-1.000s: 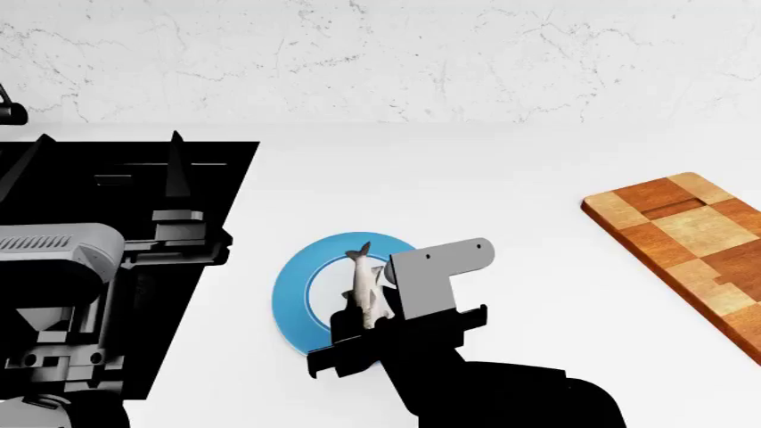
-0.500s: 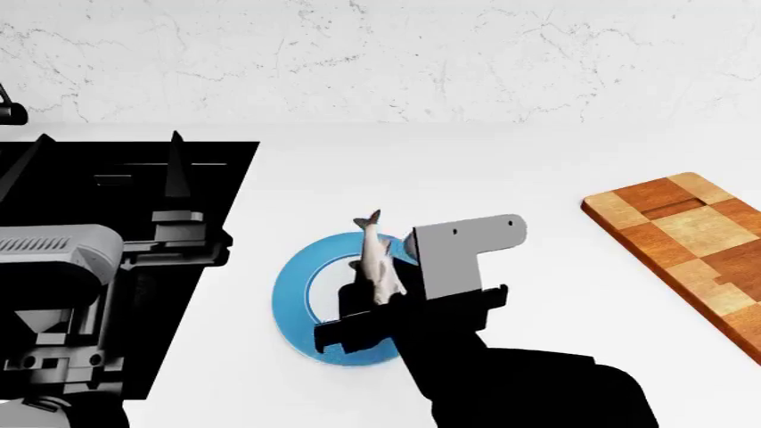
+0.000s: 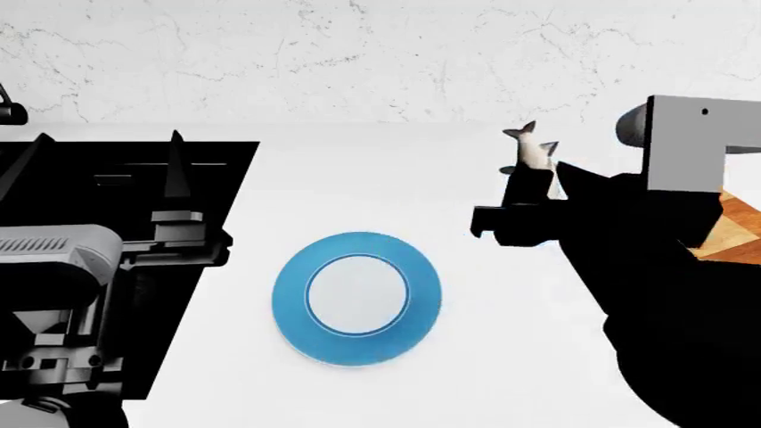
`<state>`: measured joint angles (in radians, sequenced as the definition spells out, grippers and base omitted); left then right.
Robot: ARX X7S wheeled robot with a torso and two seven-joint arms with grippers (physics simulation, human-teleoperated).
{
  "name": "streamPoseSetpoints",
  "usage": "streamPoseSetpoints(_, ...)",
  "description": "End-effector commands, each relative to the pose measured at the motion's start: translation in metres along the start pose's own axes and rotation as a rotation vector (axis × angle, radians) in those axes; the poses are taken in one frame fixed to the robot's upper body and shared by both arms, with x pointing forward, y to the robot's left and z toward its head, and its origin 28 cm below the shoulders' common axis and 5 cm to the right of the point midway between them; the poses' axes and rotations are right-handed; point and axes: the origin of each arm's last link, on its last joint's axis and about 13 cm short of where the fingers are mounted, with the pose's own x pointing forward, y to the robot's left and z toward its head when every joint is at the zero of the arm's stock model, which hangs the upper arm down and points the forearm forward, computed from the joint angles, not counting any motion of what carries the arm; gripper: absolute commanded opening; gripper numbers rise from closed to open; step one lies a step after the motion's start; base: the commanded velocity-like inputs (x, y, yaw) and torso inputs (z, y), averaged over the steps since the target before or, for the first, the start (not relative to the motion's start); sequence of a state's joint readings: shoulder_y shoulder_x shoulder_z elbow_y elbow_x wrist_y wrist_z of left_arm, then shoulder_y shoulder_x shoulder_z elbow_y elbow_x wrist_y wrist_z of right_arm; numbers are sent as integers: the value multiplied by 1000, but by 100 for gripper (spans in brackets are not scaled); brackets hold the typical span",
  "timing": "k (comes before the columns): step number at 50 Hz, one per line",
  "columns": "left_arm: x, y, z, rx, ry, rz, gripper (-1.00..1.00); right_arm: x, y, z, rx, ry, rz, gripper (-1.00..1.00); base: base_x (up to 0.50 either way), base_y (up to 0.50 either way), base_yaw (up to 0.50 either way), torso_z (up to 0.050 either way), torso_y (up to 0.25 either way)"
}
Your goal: Pick the fish from the plate and place it on the cutting board. Then pick the condiment bottle from the cabinet and place it next to the cutting board.
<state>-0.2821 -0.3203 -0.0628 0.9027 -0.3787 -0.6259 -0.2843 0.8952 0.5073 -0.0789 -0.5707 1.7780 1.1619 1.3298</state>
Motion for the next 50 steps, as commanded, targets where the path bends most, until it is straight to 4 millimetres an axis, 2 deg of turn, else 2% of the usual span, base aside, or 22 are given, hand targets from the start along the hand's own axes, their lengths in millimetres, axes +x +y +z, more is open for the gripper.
streamPoseSetpoints(1,0,0,0,-1,0,0,100,-10,-41,28,2,-51,-177,-100,0,0,0,0,0)
streamPoseSetpoints(11,0,-1,-1,2,2,-2,100,-10,-70,44,15,-51,-329,-100,0,0,0,0,0)
streamPoseSetpoints(20,0,-1,-1,3,2,-4,100,-7,-96,48,40,-42,-483,-100,0,0,0,0,0)
streamPoseSetpoints(28,0,-2,-2,6,3,-6,100,-2,-112,54,38,-21,-569,-100,0,0,0,0,0)
streamPoseSetpoints(40,0,-2,-2,9,3,-9,100,27,-131,29,55,56,-605,-100,0,0,0,0,0)
streamPoseSetpoints(50,0,-2,-2,10,3,-9,100,36,-138,9,58,108,-617,-100,0,0,0,0,1)
